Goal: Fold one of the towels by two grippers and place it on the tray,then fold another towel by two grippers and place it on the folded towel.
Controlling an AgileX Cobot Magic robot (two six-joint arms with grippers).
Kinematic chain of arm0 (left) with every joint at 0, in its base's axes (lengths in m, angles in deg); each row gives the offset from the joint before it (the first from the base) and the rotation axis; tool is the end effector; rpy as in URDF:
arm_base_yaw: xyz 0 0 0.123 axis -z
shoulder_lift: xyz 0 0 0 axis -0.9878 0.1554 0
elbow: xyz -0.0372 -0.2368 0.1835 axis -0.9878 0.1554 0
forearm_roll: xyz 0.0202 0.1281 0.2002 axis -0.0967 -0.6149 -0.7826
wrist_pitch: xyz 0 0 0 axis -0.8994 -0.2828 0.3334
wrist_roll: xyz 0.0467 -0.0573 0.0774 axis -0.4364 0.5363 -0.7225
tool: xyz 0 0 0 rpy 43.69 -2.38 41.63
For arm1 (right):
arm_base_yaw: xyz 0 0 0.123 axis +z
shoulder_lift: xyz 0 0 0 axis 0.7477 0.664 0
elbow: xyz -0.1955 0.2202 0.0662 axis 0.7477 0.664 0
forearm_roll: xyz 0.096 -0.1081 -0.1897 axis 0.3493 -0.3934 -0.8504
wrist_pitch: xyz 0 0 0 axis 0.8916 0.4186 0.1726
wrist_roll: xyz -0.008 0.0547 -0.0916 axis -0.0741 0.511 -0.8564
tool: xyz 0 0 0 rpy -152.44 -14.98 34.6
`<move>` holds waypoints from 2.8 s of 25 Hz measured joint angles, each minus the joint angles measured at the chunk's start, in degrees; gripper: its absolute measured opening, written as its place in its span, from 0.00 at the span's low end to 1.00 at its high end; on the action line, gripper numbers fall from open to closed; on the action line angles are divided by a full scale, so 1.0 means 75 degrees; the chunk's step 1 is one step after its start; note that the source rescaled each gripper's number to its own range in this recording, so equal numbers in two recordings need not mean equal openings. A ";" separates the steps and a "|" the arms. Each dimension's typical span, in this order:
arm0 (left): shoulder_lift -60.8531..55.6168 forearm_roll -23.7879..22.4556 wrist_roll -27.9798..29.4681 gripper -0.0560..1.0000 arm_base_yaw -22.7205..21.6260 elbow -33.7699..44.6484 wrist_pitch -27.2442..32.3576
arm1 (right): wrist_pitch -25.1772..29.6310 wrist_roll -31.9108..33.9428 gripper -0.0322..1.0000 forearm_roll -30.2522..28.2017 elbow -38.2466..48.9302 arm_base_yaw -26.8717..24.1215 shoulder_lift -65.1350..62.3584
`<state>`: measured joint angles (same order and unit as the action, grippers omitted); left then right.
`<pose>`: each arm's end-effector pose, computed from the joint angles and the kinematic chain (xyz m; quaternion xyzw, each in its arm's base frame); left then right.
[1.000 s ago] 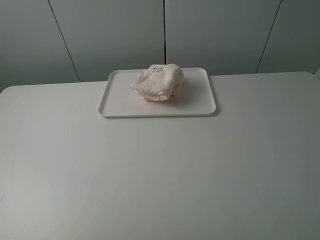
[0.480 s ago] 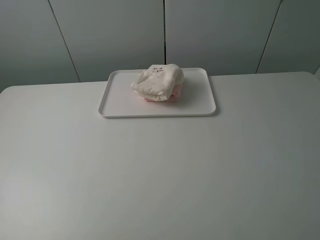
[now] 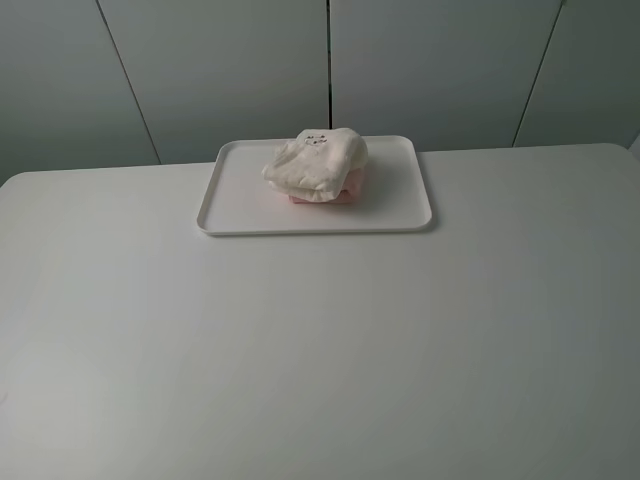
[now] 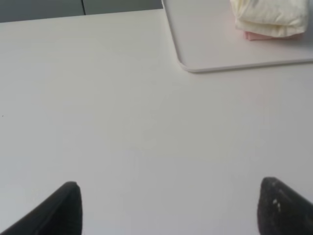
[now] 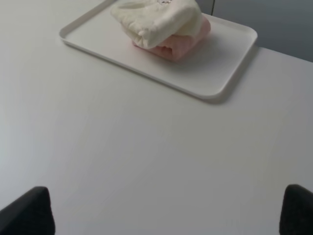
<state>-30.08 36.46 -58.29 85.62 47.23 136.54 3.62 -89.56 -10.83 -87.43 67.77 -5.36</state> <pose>-0.0229 -0.0051 0.2640 0.0405 0.8571 -0.0534 0.5107 -0.0272 0.0051 0.2639 -0.2233 0.8298 0.1132 0.4987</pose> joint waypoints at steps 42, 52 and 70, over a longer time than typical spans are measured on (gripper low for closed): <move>0.0000 -0.0160 0.0000 0.95 -0.1506 0.0002 -0.0035 | -0.0045 -0.0036 1.00 -0.0028 0.0000 -0.2682 0.0000; 0.0000 -0.0160 0.0000 0.95 -0.1506 0.0002 -0.0035 | -0.0045 -0.0036 1.00 -0.0028 0.0000 -0.2682 0.0000; 0.0000 -0.0160 0.0000 0.95 -0.1506 0.0002 -0.0035 | -0.0045 -0.0036 1.00 -0.0028 0.0000 -0.2682 0.0000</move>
<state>-30.08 35.27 -58.29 74.33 47.24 136.27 3.29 -89.83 -11.04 -87.43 47.66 -5.36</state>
